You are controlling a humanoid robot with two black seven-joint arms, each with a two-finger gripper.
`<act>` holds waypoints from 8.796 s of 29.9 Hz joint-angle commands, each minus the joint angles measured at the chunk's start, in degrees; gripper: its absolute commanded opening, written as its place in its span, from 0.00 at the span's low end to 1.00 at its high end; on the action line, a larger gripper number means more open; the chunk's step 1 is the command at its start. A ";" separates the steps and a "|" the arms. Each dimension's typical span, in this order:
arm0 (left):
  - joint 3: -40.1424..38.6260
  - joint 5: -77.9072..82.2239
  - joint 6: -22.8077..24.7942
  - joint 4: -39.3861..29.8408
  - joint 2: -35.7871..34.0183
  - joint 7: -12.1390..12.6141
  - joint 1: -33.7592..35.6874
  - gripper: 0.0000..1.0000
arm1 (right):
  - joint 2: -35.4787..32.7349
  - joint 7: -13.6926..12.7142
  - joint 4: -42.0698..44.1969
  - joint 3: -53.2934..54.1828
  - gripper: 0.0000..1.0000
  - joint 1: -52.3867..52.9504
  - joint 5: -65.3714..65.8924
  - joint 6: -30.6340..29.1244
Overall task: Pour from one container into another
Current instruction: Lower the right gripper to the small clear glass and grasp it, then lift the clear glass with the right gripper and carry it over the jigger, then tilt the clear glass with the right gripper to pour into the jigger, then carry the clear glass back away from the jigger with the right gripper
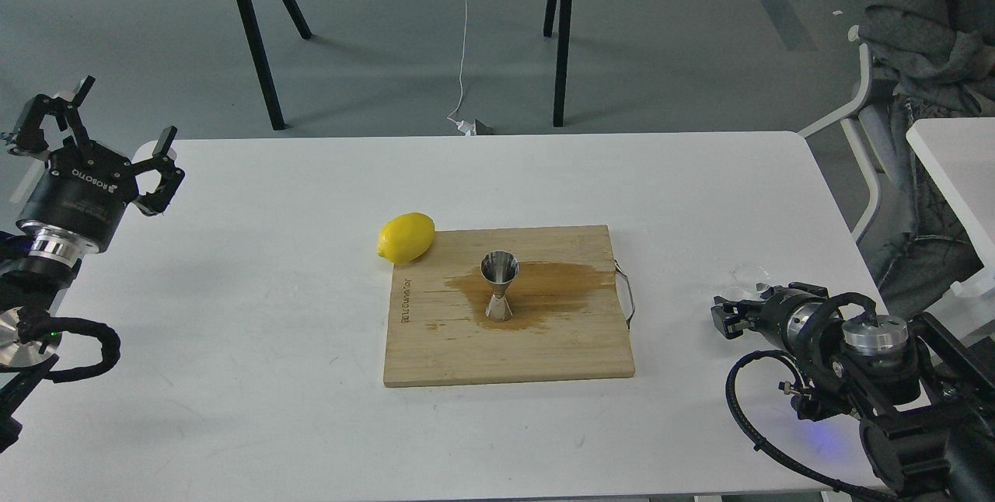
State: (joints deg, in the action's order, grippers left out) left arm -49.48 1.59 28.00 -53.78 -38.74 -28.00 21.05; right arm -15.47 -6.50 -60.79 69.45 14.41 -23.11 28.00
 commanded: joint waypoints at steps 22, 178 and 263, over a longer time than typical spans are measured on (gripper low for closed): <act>0.09 0.00 0.00 0.08 0.07 0.00 -0.13 0.97 | -0.09 0.09 -0.03 0.08 0.51 0.36 -0.01 0.00; 0.26 0.35 0.00 3.42 2.97 0.00 -1.10 0.99 | -2.99 0.17 -25.08 -63.03 0.42 36.57 67.58 -0.49; 0.44 0.35 0.00 3.86 3.50 0.00 -1.10 0.99 | 9.05 0.00 -18.23 15.09 0.42 -8.52 18.12 -2.60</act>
State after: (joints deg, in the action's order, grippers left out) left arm -49.04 1.93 28.00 -49.93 -35.28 -28.00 19.95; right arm -7.06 -6.59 -81.05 81.28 7.28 -0.85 25.57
